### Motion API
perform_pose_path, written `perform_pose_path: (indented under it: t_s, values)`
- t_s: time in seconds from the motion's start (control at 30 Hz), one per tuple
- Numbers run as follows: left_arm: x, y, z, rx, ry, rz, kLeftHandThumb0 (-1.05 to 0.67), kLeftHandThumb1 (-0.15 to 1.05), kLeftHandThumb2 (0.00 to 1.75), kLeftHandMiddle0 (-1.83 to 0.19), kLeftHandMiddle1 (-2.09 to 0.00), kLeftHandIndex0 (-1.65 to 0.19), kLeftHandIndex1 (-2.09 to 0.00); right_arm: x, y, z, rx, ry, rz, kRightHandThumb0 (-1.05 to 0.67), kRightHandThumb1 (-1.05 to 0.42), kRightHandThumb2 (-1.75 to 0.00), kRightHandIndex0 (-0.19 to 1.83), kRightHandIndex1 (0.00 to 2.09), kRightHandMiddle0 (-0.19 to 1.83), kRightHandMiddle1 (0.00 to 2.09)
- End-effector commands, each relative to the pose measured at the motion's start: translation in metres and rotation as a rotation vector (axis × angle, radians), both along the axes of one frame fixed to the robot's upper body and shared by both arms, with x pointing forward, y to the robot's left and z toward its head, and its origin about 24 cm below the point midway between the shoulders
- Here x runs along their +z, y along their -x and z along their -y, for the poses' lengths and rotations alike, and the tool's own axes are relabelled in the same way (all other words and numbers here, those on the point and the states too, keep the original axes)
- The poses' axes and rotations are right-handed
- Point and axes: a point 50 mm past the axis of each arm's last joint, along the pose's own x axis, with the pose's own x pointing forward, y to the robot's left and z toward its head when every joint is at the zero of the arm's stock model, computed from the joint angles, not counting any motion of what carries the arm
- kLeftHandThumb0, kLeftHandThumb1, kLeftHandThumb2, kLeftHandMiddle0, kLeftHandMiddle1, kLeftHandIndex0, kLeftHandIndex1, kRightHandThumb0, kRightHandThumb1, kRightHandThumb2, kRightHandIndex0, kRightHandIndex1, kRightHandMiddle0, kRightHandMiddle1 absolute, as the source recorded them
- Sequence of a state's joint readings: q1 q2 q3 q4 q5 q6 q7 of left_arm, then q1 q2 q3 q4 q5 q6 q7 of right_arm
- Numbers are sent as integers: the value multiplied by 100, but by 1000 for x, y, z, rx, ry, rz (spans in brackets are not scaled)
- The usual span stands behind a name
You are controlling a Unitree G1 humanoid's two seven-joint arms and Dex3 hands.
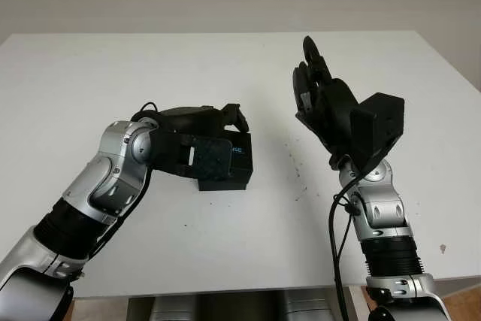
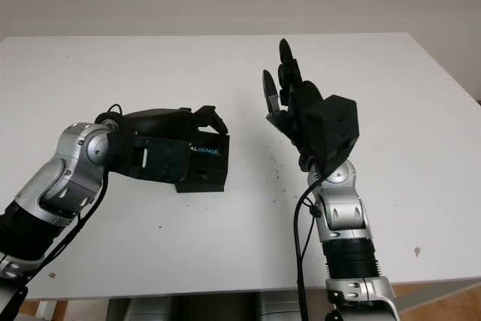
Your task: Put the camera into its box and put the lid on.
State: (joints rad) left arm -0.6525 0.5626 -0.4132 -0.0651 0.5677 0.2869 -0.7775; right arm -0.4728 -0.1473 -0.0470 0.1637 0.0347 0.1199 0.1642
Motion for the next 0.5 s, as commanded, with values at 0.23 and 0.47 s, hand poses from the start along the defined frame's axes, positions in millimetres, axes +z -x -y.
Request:
perform_pose_path:
  t_s: [0.23,0.47]
  values:
    - [-10,6,-12,103,18,-43,-33,105,33,19,-154,19,-119,6,-2,2,-11,3,18,-70,-105,-63,-14,6,-14,6]
    - [-21,18,-19,55,-234,46,-64,105,42,19,-5,19,-4,6,-2,5,-12,25,18,-69,-105,-65,-13,6,-13,6]
